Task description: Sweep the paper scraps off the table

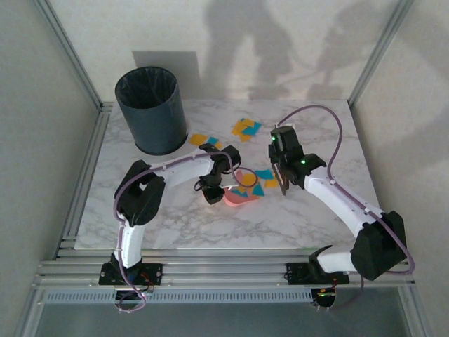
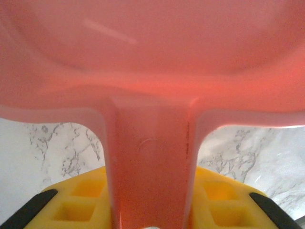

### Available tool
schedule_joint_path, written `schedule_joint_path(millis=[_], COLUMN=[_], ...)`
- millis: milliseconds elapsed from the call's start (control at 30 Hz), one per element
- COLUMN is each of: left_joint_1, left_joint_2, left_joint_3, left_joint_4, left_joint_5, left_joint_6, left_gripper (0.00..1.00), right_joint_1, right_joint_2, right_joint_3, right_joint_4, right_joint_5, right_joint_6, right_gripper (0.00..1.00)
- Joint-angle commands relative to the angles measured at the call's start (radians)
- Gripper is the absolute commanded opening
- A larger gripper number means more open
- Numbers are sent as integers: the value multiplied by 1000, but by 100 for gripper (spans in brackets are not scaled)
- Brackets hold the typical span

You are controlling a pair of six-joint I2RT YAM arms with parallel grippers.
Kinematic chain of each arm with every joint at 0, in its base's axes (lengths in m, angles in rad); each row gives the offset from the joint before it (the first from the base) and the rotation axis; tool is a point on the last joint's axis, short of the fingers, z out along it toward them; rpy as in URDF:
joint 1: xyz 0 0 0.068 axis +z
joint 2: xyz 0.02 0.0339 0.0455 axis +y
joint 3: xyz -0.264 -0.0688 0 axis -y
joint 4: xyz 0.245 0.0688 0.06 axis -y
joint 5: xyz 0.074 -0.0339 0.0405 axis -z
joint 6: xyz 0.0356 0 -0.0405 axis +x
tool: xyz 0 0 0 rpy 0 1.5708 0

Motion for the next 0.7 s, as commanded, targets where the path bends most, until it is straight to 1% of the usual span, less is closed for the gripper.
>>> schedule_joint_path(millis=[0,167,300,467,667], left_joint_1=[7,7,7,5,3], left_joint_2=[-42,-37,-18,5,13], left_joint_3=[-25,-33,-21,4,18], left_joint_4=[-46,-53,-60,-68,-63], left_joint_5=[-14,2,19,26,29], left_joint_6=[4,10,12,11,18], left_gripper=[0,0,0,0,0], right_joint_1=[9,23,60,109,157], right_joint_2=[30,34,28,39,38], right_joint_3=[35,27,27,33,38], right_joint_4=[-10,1,11,10,30], right_joint_5=[52,8,-17,-19,-58], right_joint_6=[12,5,2,30,88], right_gripper=[0,0,0,0,0])
